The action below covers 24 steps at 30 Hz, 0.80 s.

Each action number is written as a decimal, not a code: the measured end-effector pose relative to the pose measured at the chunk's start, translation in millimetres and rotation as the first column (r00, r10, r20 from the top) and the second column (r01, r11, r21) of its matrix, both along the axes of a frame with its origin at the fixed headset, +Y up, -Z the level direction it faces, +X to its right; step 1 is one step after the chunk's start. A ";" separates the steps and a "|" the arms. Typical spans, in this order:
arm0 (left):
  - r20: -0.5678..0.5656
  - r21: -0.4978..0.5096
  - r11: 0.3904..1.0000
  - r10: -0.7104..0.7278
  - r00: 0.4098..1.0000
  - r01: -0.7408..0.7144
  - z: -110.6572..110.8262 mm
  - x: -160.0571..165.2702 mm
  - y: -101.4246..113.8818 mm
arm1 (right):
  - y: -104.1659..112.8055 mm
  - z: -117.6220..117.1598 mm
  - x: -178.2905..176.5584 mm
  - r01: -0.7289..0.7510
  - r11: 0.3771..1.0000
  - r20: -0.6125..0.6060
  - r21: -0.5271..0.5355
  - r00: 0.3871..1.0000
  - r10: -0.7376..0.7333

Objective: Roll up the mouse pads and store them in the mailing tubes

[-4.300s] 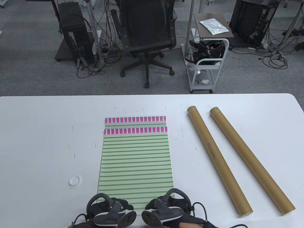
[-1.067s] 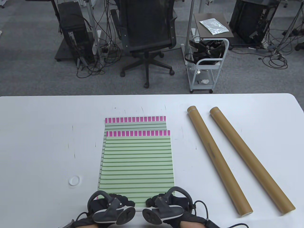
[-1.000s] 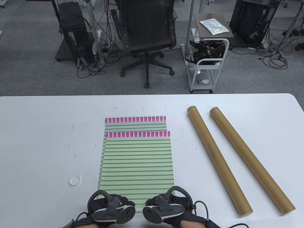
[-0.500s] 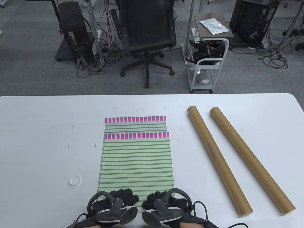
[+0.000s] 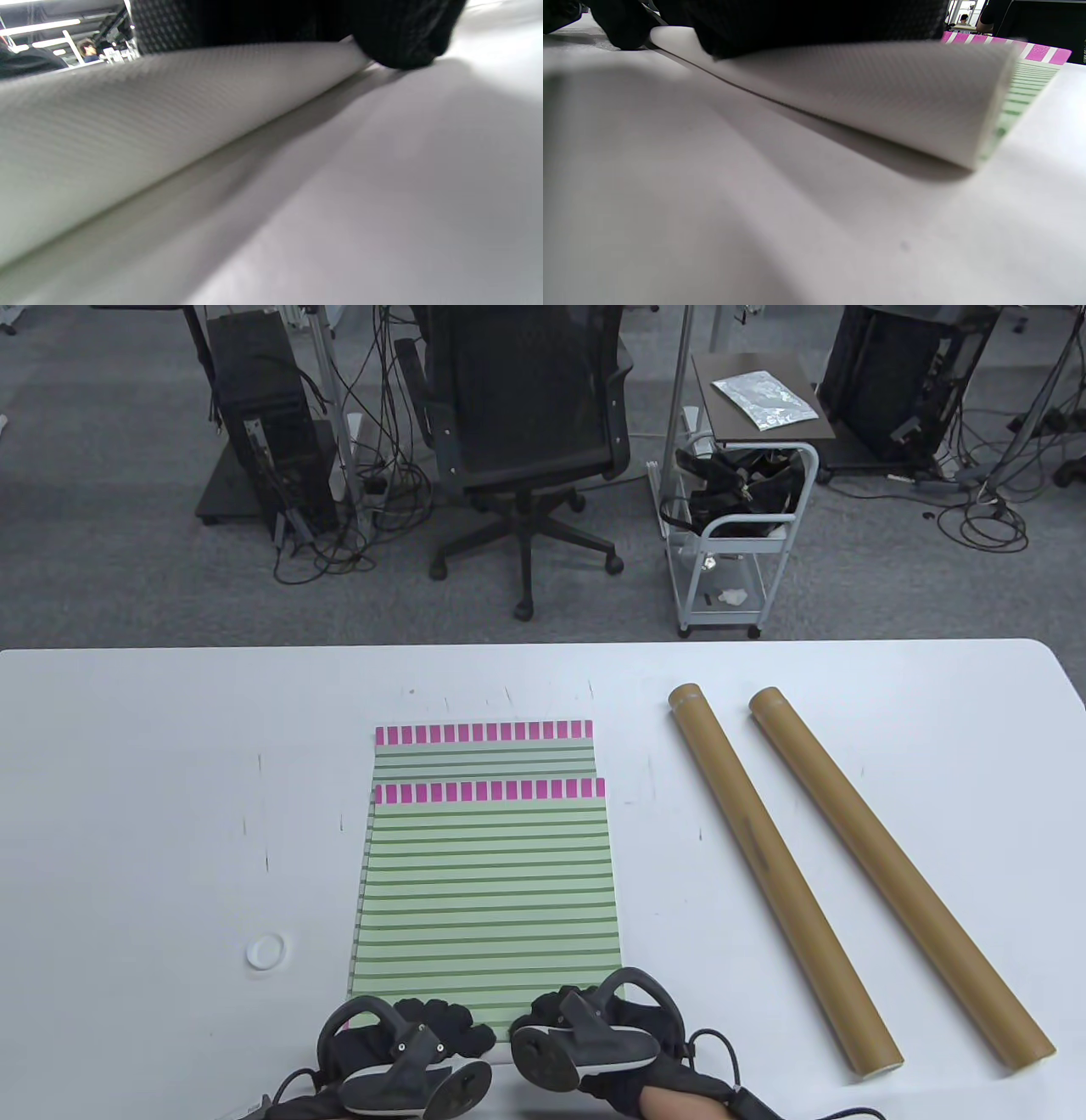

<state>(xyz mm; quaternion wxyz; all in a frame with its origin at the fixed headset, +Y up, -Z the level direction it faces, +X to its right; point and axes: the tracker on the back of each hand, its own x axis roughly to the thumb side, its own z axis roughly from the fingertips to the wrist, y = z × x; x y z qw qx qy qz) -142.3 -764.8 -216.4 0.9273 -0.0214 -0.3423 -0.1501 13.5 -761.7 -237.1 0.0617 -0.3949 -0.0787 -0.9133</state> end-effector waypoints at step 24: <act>-0.013 -0.020 1.000 -0.010 1.000 0.010 -5.2 -5.4 -4.5 | 2.8 1.7 -0.5 -0.006 0.999 -0.003 0.046 1.000 0.006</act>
